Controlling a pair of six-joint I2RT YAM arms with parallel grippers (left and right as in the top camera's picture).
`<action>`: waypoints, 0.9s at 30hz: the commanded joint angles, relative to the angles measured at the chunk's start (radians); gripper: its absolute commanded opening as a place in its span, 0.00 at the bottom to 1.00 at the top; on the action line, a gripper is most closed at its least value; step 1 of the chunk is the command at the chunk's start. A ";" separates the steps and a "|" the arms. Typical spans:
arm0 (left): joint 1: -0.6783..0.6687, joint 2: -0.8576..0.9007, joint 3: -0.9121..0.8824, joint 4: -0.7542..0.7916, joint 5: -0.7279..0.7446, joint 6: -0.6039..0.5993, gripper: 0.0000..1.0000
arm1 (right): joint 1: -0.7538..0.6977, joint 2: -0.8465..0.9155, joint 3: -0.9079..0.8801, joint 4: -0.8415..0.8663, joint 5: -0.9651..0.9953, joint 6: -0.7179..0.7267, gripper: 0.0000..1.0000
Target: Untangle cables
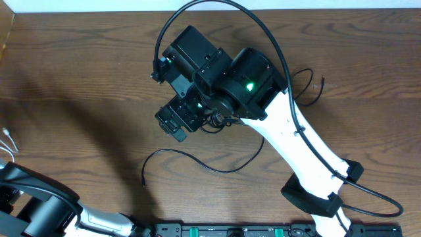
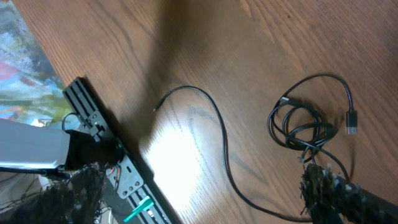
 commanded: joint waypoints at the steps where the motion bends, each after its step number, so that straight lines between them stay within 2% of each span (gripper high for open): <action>1: -0.002 0.024 0.018 0.002 0.050 -0.015 0.17 | 0.005 -0.023 -0.003 -0.003 -0.003 -0.006 0.99; 2: -0.002 0.026 0.018 0.002 0.048 -0.015 0.22 | 0.005 -0.023 -0.003 -0.003 -0.003 -0.006 0.99; 5: 0.000 0.031 0.017 0.001 0.046 -0.015 0.25 | 0.005 -0.023 -0.003 -0.003 -0.003 -0.006 0.99; 7: 0.000 0.031 0.017 0.002 0.047 -0.015 0.42 | 0.005 -0.023 -0.003 -0.003 -0.003 -0.006 0.99; 9: 0.000 0.031 0.017 0.001 0.053 -0.015 0.51 | 0.005 -0.023 -0.003 -0.003 -0.003 -0.006 0.99; 11: 0.000 0.031 0.017 -0.003 0.093 -0.014 0.55 | 0.005 -0.023 -0.003 -0.003 -0.003 -0.006 0.99; 14: 0.000 0.031 0.017 -0.008 0.222 -0.014 0.56 | 0.005 -0.023 -0.003 -0.003 -0.001 -0.007 0.99; 20: -0.008 0.027 0.017 0.009 0.686 -0.015 0.56 | -0.004 -0.023 -0.003 -0.003 0.114 0.044 0.99; 22: -0.027 0.027 0.017 0.003 0.757 -0.015 0.56 | -0.020 -0.023 -0.003 -0.003 0.147 0.080 0.99; 27: -0.128 0.027 0.017 -0.080 0.771 -0.010 0.56 | -0.106 -0.023 -0.003 -0.004 0.206 0.117 0.99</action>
